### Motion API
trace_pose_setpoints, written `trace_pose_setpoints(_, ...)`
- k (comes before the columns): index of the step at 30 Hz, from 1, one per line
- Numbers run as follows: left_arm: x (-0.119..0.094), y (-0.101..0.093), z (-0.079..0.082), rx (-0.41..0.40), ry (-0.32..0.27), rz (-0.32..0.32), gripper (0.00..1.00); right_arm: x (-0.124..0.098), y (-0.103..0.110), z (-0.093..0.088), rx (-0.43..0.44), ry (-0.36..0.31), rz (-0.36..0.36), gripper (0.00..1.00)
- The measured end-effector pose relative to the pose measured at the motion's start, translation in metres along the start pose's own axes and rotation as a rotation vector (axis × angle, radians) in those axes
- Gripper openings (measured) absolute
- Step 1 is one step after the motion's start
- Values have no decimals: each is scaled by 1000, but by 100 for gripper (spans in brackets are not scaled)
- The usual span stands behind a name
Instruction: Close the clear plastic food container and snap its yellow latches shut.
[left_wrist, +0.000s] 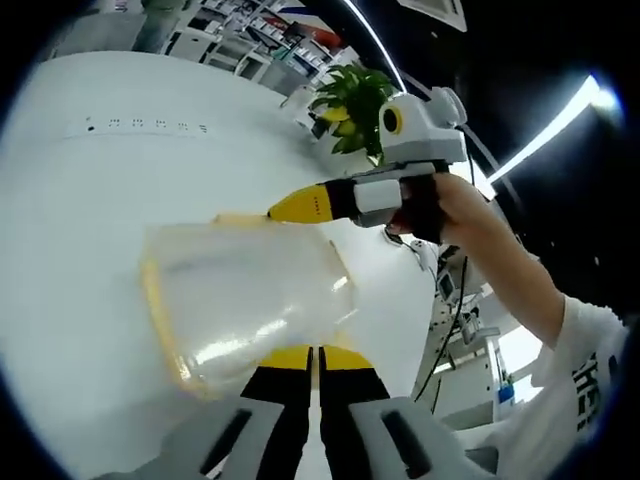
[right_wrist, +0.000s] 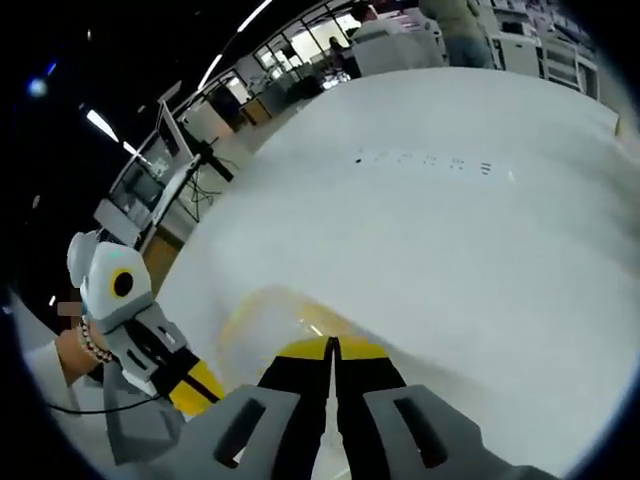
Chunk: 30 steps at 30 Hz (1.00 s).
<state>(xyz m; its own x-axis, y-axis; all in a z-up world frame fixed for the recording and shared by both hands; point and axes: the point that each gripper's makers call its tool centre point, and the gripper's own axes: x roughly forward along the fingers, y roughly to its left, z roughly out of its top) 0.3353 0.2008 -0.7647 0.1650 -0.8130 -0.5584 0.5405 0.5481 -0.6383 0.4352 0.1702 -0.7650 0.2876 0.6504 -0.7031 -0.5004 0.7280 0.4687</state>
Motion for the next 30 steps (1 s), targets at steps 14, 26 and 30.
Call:
trace_pose_setpoints(14, 11, 2, -20, 134, -34, 59, 0, 2, 13, -11, 27, -11, 36, 0)
trace_pose_setpoints(26, -9, -26, 13, 982, -142, 160, 27, -8, 26, -11, -316, 93, 68, 23)
trace_pose_setpoints(30, 0, -10, 10, 1158, -11, 213, 32, -3, 28, -20, -465, 199, 76, 32)
